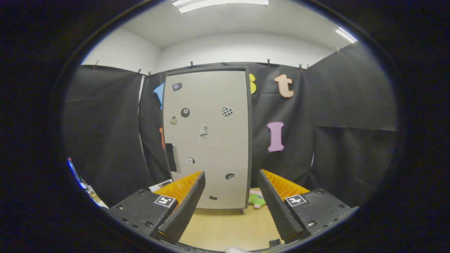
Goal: Open the shoe cabinet door, grab the shoes and put them into the shoe cabinet, then close the shoe cabinet door.
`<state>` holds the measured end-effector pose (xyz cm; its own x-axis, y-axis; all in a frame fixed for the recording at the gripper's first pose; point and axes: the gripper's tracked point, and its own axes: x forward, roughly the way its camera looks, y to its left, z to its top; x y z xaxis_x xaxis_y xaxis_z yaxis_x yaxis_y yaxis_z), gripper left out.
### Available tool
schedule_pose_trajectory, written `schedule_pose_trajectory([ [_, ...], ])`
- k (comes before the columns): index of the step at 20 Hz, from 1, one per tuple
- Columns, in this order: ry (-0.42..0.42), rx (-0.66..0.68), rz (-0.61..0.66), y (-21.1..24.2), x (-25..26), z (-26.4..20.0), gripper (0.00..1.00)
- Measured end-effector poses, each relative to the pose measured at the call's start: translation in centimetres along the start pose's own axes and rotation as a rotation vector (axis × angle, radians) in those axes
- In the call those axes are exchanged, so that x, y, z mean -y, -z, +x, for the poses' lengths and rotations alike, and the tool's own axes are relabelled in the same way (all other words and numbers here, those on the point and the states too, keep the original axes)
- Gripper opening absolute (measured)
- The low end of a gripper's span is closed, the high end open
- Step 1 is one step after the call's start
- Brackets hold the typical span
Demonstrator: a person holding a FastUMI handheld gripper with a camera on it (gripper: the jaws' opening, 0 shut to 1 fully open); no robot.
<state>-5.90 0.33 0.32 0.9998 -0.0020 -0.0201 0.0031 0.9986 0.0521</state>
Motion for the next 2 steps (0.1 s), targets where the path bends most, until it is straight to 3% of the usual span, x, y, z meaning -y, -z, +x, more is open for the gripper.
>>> schedule_pose_trajectory([
  [2,-0.001,-0.002,0.0,0.08,0.0,0.06,0.98],
])
